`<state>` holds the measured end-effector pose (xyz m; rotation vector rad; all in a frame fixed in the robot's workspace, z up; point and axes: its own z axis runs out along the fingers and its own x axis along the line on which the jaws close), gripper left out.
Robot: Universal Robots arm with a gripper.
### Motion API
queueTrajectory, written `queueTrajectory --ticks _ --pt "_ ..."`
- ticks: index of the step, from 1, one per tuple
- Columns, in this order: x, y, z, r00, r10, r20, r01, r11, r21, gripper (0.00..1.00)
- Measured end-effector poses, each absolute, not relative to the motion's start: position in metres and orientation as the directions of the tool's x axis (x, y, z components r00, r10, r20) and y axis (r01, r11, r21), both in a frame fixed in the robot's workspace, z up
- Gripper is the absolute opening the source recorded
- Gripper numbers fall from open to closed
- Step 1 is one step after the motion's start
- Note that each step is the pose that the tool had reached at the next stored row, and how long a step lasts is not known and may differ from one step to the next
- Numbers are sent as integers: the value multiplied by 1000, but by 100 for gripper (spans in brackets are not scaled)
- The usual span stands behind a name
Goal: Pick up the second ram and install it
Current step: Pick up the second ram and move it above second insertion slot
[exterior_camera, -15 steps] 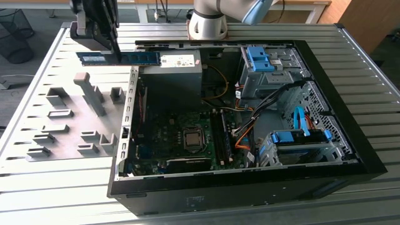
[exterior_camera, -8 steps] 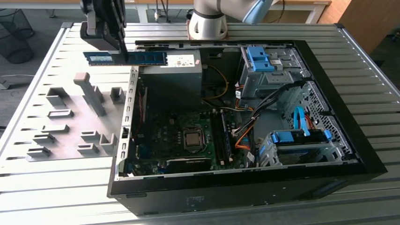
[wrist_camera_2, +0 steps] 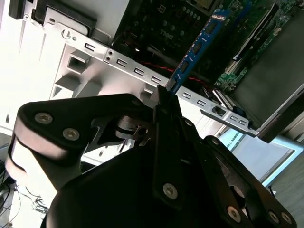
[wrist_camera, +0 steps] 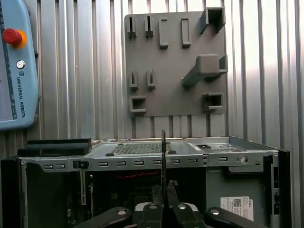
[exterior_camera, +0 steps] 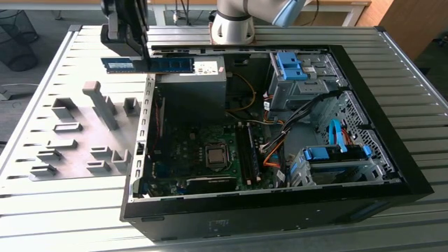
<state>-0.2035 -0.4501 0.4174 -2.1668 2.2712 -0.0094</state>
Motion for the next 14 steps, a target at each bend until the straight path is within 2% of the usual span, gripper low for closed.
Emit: queueTrajectory --ticks 14 --pt "-187 -450 417 -47 -999 2 -999 47 -6 14"
